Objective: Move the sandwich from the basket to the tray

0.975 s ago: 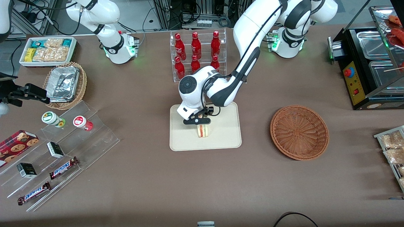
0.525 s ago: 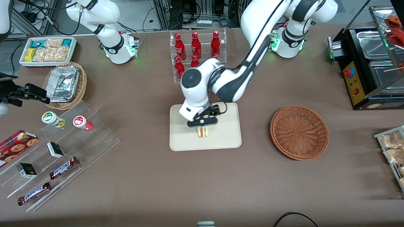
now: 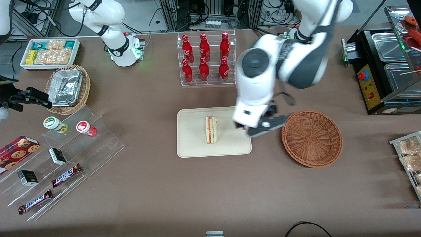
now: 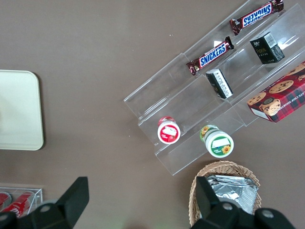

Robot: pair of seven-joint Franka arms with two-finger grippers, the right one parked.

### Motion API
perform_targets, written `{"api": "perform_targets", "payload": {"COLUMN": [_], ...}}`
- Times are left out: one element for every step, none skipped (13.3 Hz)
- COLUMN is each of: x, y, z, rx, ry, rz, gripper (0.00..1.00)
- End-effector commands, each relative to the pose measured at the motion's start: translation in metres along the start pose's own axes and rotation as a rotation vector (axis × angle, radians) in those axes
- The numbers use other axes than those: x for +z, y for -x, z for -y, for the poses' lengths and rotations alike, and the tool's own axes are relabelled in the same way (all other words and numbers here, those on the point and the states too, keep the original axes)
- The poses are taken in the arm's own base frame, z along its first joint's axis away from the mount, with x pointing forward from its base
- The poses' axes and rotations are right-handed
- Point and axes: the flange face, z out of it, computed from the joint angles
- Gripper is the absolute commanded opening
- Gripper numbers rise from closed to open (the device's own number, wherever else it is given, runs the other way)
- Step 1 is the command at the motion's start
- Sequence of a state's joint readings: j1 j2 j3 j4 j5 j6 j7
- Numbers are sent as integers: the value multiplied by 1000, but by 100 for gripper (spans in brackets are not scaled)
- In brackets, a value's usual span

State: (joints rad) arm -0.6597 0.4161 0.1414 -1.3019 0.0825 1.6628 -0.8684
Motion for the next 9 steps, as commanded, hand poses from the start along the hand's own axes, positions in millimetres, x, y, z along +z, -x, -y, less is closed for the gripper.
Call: {"api": "perform_targets", "payload": {"x": [-12,-19,-24,-30,-34,-39,-44,-47,-48], "y": [-26,-35,-43,-49,-56,-64,-70,-71,-72], "z": [54,73,94,114,138,164,191,213,230], "rx": [13,29,47,59,79,103,139,185,221], "ry": [3,25,34,33,35,47,73,91,94], "rz": [44,56,77,90,99,101,108,123,132], "gripper": [100,100,100,100,100,100,100,100,100]}}
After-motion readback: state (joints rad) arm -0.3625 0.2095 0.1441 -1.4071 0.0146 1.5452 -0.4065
